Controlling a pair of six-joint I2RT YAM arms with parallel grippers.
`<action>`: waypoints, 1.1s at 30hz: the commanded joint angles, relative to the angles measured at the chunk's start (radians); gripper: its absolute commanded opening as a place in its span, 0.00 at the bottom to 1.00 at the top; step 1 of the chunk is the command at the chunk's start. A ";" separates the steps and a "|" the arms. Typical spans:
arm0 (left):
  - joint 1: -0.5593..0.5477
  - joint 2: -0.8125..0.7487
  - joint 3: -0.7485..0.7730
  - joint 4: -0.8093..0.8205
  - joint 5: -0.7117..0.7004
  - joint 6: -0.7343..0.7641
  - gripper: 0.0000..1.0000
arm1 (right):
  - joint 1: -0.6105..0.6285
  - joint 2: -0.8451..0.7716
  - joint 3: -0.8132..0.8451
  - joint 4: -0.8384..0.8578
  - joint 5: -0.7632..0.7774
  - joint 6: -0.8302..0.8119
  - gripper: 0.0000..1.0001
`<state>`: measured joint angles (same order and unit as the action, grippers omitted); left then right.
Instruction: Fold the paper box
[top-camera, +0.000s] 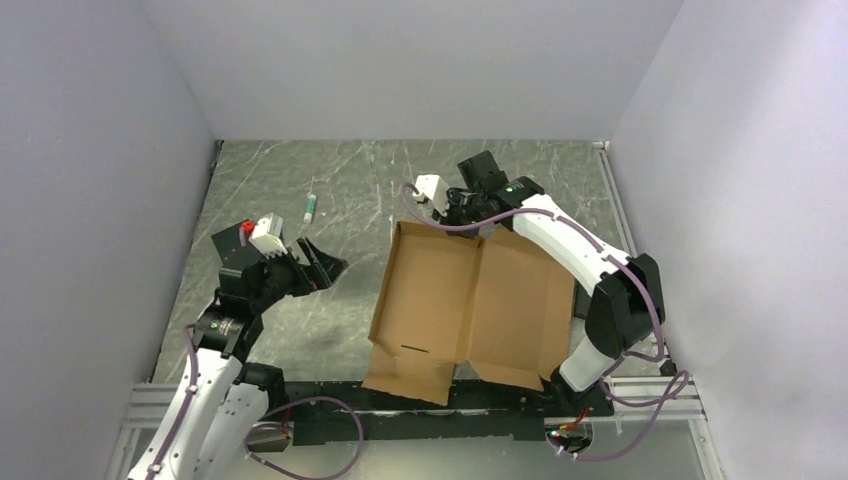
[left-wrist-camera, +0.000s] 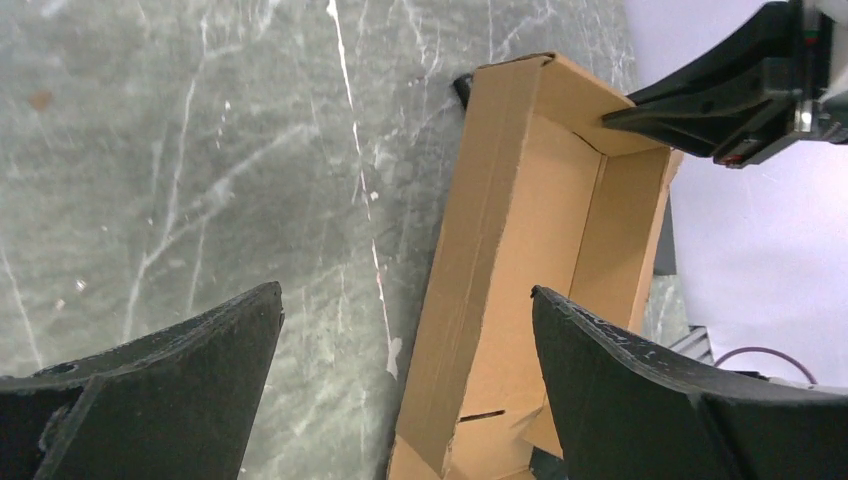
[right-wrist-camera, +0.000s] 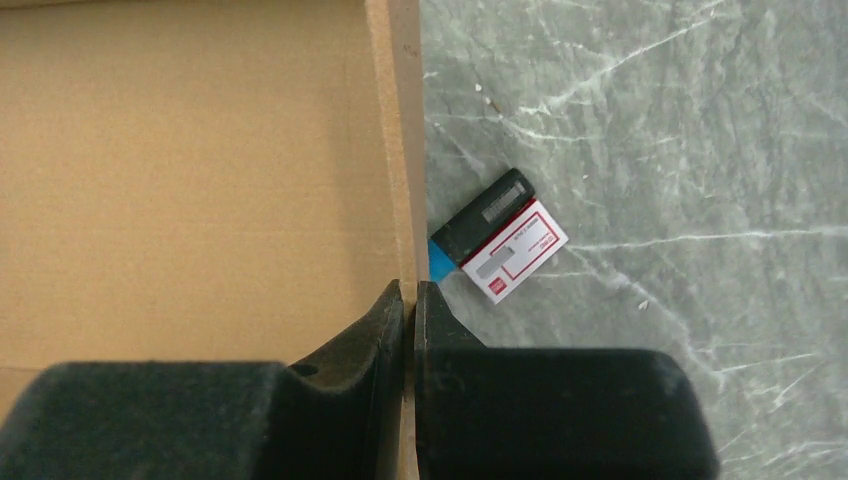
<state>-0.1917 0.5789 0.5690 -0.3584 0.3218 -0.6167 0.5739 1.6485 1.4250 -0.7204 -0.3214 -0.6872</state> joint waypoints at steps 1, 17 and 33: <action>-0.001 0.011 -0.022 0.038 0.041 -0.101 1.00 | -0.023 -0.076 -0.055 0.054 -0.109 0.040 0.00; -0.002 0.160 -0.177 0.293 0.163 -0.198 0.99 | -0.068 0.029 -0.107 0.102 -0.184 0.115 0.00; -0.002 0.451 -0.083 0.409 0.231 -0.173 0.93 | -0.018 0.171 -0.084 0.197 -0.019 0.194 0.00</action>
<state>-0.1917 0.9867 0.4290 -0.0280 0.5213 -0.7944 0.5255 1.7576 1.3148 -0.5571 -0.4259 -0.5655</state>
